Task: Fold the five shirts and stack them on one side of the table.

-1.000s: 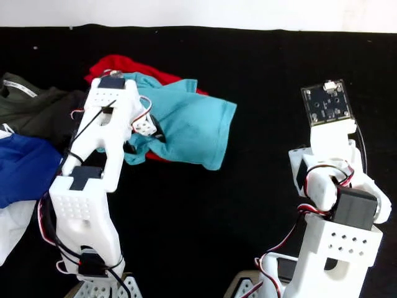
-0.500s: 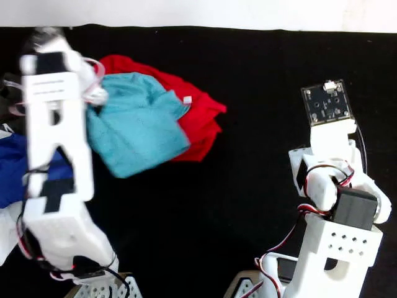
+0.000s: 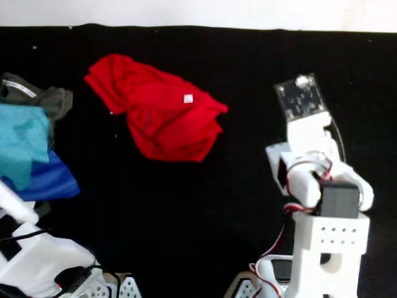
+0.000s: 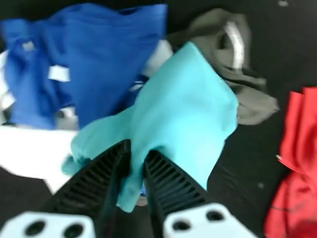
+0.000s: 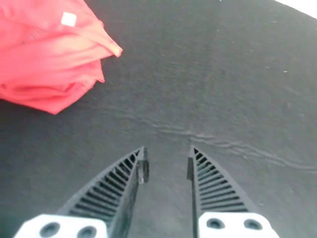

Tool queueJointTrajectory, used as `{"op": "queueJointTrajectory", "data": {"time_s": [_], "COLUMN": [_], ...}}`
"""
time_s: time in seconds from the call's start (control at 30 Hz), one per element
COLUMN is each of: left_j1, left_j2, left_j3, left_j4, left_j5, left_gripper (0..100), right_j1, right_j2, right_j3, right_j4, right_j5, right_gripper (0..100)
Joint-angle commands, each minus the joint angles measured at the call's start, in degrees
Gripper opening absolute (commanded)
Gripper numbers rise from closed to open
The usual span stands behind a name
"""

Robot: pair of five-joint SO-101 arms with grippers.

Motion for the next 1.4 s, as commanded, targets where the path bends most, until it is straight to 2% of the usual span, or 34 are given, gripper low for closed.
{"op": "queueJointTrajectory", "data": {"time_s": [0.0,0.2,0.4,0.53,0.7,0.87,1.0,1.1,1.23,1.37], "left_j1": [-3.03,-4.18,0.84,8.66,21.49,34.68,44.18,49.54,55.08,59.12], "left_j2": [0.84,7.96,4.79,0.4,-2.68,1.98,9.71,16.22,22.9,26.59], "left_j3": [2.42,5.23,5.23,5.49,5.23,5.49,5.32,5.23,5.14,5.14], "left_j4": [-0.44,0.53,4.84,6.24,6.07,5.63,3.43,0.62,-6.77,-13.19], "left_j5": [-0.79,-0.35,-0.26,0.0,7.82,15.03,22.42,29.19,35.08,36.66], "left_gripper": [1,11,16,16,16,16,25,30,30,30], "right_j1": [-2.07,-6.02,-8.4,-9.71,-10.77,-10.51,-6.73,-3.12,1.01,2.24], "right_j2": [4.35,14.11,21.41,27.91,32.31,37.23,37.58,37.58,37.58,37.58], "right_j3": [-4.09,-13.67,-23.78,-27.03,-32.04,-33.8,-36.26,-38.46,-39.08,-38.64], "right_j4": [-2.86,-0.57,1.89,3.65,6.64,4.18,8.75,12.26,13.14,15.6], "right_j5": [-3.52,-3.52,-3.52,-3.6,-3.43,-3.52,-3.25,-3.16,-3.16,-3.16], "right_gripper": [13.9,13.9,15.4,23.8,26.0,26.0,26.0,26.0,26.0,26.0]}}
